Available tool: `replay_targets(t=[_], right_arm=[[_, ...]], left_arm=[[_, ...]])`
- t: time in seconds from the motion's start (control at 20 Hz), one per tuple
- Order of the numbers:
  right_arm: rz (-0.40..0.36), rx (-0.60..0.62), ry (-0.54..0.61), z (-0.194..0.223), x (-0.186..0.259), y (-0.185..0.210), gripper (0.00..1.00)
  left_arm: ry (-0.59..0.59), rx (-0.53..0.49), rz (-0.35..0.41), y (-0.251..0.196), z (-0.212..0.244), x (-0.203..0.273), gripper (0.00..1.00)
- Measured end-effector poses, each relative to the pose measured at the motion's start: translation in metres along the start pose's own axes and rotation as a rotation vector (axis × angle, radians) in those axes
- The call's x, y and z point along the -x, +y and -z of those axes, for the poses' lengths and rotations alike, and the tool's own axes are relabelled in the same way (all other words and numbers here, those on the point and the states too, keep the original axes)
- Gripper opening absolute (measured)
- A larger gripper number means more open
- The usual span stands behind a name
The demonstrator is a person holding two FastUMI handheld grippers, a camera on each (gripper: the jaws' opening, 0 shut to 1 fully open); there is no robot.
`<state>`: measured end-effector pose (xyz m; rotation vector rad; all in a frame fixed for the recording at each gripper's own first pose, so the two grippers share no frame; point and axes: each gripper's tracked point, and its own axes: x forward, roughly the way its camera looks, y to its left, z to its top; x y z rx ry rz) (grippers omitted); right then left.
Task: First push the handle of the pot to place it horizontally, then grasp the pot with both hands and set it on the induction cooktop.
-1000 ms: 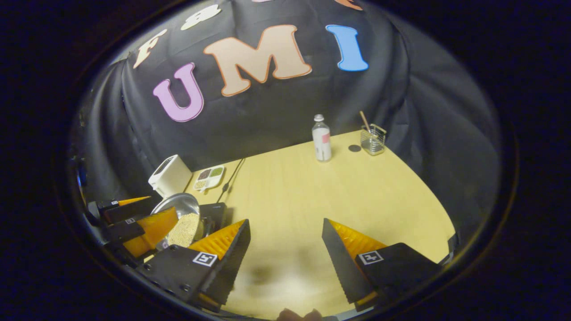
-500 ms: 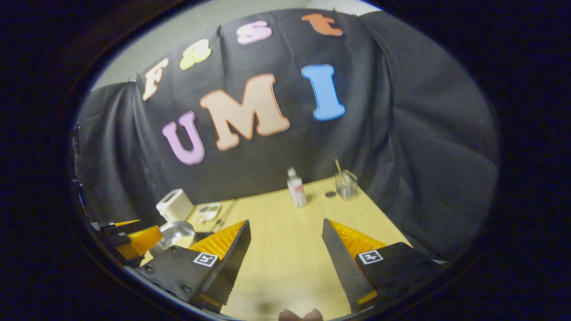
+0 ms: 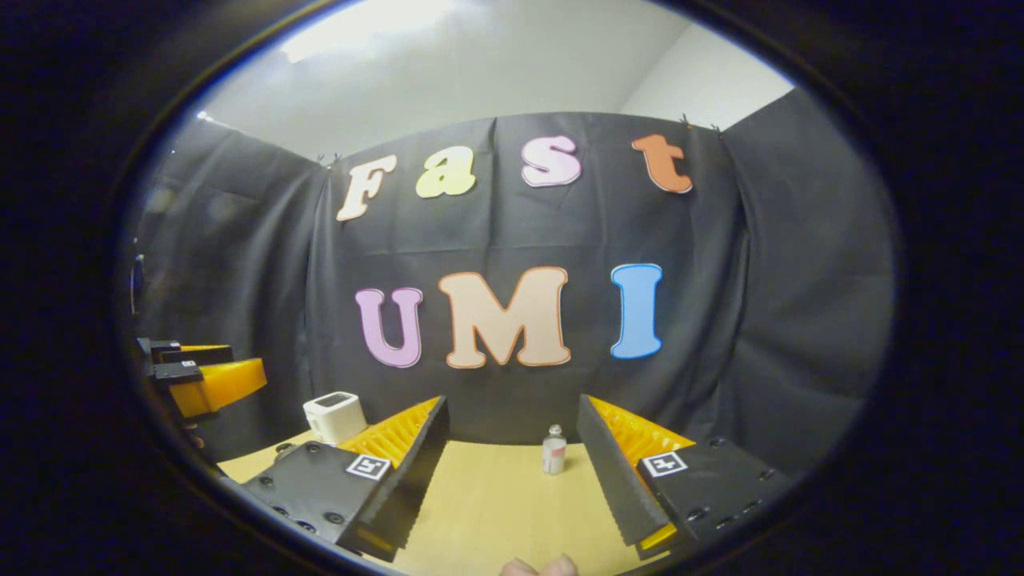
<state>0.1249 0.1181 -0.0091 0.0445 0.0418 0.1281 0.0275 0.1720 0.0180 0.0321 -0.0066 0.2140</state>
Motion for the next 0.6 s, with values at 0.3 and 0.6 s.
replay_targets(t=[0.3, 0.6], right_arm=[[0.026, 0.038, 0.012, -0.006, 0.016, 0.007, 0.93], [0.087, 0.034, 0.013, -0.013, 0.024, 0.002, 0.94]], left_arm=[[0.009, 0.053, 0.017, 0.014, -0.017, 0.006, 0.93], [0.036, 0.106, 0.048, 0.027, -0.011, -0.003, 0.94]])
